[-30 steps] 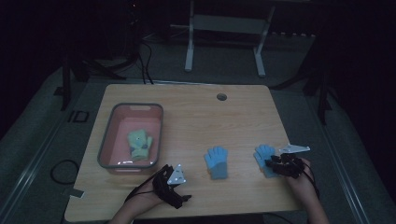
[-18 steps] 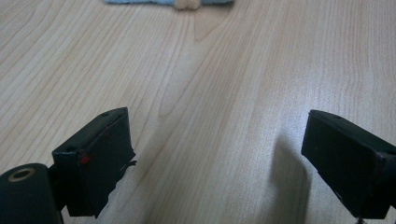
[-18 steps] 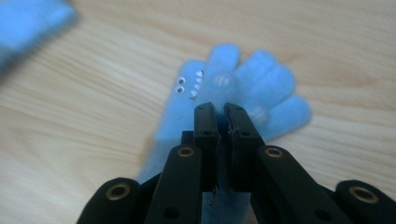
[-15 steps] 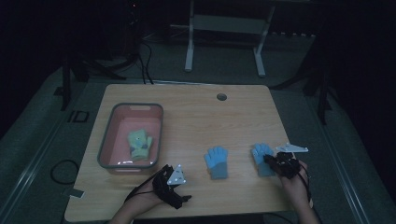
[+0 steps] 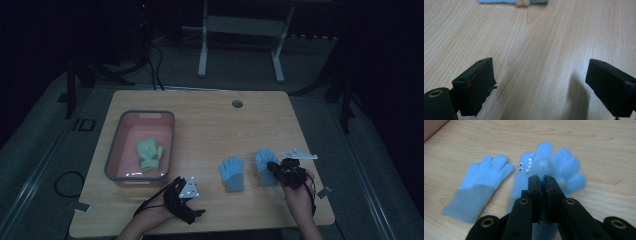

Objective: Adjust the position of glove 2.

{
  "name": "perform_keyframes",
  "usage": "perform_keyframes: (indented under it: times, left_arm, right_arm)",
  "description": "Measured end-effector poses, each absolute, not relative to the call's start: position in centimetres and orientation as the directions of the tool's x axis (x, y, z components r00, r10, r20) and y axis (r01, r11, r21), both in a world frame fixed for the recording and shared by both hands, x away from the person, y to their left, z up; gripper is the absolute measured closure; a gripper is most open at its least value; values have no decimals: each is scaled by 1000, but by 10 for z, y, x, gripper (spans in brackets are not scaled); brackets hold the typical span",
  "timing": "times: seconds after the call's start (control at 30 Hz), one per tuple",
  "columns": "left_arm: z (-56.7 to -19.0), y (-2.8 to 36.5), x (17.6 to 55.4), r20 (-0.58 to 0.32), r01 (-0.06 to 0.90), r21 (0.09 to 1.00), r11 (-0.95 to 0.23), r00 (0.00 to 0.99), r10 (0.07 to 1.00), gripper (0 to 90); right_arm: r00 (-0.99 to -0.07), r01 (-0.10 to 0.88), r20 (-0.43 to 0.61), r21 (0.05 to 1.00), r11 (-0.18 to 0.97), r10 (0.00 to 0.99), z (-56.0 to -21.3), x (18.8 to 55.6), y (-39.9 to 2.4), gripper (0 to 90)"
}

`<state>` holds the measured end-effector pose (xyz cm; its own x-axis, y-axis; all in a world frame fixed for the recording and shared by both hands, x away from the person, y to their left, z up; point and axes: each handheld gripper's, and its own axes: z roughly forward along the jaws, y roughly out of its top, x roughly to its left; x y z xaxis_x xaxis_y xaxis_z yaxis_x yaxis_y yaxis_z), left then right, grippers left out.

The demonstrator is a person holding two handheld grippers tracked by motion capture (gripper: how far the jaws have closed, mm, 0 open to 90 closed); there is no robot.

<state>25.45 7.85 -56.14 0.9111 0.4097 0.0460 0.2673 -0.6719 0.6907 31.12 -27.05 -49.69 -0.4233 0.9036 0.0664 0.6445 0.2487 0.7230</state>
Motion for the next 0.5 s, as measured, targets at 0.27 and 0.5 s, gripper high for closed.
perform_keyframes:
  times: [0.27, 0.5]
  left_arm:
    - [-563, 79, 255, 46, 269, 686, -676, 911, 409, 90]
    - [-563, 80, 255, 44, 272, 686, -675, 910, 411, 90]
  right_arm:
    - [-392, 661, 13, 699, 272, 920, -516, 315, -248, 845]
    - [-376, 707, 20, 653, 273, 927, -538, 319, -248, 829]
